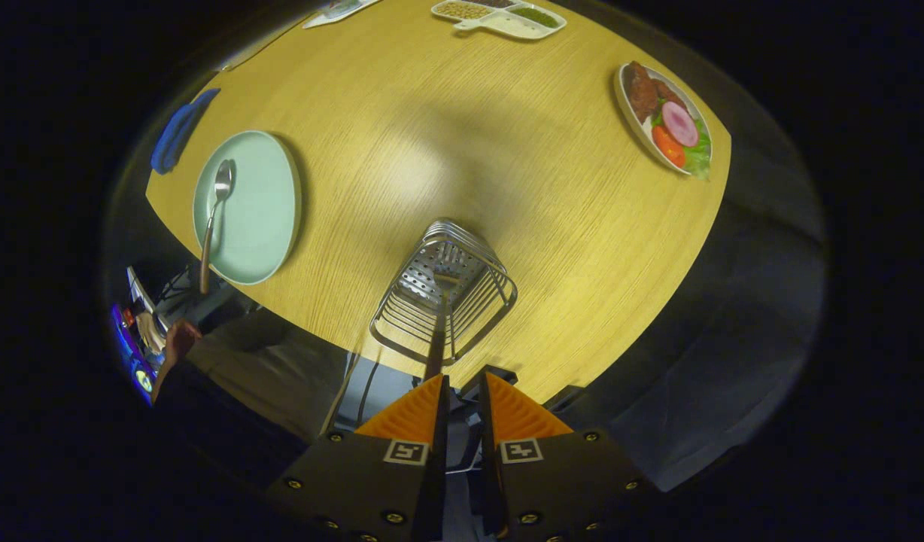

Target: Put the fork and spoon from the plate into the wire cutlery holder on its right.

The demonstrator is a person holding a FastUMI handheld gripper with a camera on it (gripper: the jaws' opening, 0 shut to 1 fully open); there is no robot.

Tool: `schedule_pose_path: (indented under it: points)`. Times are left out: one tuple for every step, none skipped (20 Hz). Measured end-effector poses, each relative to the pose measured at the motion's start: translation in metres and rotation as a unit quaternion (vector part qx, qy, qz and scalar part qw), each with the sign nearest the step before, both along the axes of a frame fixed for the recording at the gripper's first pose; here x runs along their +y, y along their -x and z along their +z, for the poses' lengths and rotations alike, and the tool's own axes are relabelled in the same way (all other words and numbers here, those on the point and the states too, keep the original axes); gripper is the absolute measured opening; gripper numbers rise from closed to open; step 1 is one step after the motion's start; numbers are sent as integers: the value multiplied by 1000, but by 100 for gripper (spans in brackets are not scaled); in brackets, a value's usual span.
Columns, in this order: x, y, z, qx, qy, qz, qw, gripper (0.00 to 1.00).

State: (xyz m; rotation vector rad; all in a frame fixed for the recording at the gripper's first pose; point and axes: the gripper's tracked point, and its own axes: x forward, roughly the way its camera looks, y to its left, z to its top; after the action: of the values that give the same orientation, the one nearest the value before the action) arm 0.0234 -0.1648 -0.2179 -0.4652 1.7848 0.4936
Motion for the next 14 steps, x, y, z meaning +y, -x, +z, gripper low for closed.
schedule_pose_path:
  points:
    - [-1, -3, 10, -17, -10, -13, 1000, 20]
    - [0, -8, 21, -38, -20, -25, 999, 20]
    - [7, -7, 32, -55, -34, -37, 997, 20]
    - [17, -2, 41, -67, -52, -49, 995, 21]
    - [31, 7, 41, -76, -72, -57, 993, 20]
    - [43, 14, 46, -81, -92, -63, 990, 20]
    - [56, 25, 49, -81, -110, -65, 988, 20]
    - [69, 35, 53, -80, -126, -67, 987, 21]
    - [79, 46, 54, -78, -136, -64, 986, 21]
    - [88, 53, 55, -79, -142, -62, 985, 20]
    - [97, 61, 55, -81, -149, -60, 984, 21]
    - [108, 67, 55, -82, -155, -58, 983, 20]
    - [121, 74, 54, -82, -166, -57, 981, 20]
    - [134, 80, 55, -82, -178, -58, 979, 21]
